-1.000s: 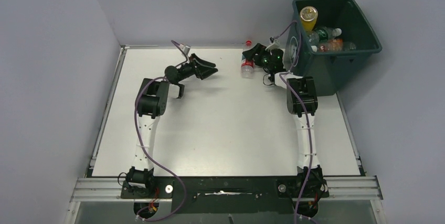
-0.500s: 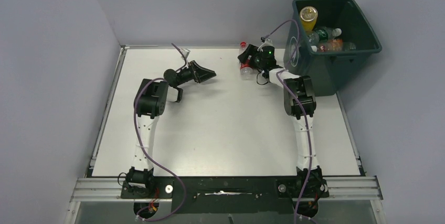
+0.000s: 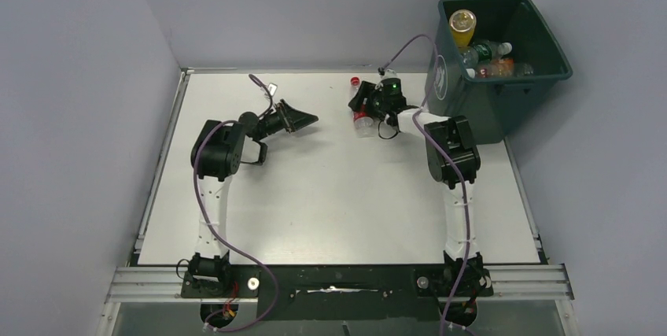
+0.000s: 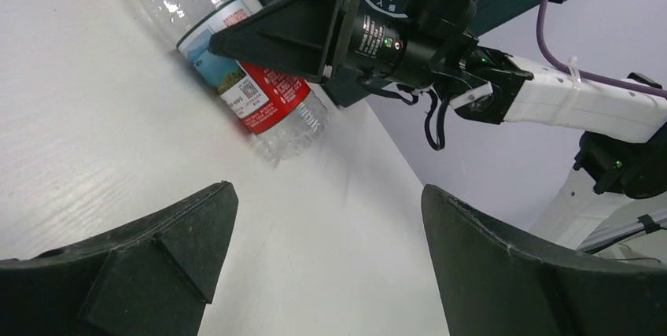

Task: Put the plastic bottles in the bin
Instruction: Pick up the plastic bottle at the center of the board.

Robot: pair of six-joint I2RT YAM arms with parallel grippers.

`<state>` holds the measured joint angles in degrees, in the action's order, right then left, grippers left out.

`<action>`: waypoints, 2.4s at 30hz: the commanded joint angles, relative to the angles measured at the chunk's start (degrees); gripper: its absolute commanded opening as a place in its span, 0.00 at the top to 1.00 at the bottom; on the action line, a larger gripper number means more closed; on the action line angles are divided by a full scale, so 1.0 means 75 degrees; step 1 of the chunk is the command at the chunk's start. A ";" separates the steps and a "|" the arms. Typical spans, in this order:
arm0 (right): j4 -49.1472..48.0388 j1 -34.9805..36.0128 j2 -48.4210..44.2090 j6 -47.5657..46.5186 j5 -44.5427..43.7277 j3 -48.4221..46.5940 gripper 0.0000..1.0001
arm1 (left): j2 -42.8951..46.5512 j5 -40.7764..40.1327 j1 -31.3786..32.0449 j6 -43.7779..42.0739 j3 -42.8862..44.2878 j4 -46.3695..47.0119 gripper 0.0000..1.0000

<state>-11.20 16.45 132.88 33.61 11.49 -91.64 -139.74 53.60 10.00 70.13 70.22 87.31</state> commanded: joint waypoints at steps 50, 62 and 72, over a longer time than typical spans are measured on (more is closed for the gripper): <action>0.1371 0.2752 -0.6811 -0.0716 -0.1210 0.5797 0.39 | 0.8314 -0.7214 0.2380 -0.6748 -0.1859 -1.1370 0.11; 0.2142 0.2705 -0.7450 -0.1091 -0.1433 0.4974 0.39 | 0.8521 -0.8096 0.2750 -0.7240 -0.1365 -1.1777 0.11; 0.3229 0.1481 -0.7619 -0.1796 -0.1057 0.2891 0.39 | 0.8588 -0.7961 0.2759 -0.7192 -0.1420 -1.1653 0.11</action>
<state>11.49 32.01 78.81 23.55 2.61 -62.37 -78.04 -5.80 30.44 16.88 57.39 -2.02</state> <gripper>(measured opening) 0.613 0.889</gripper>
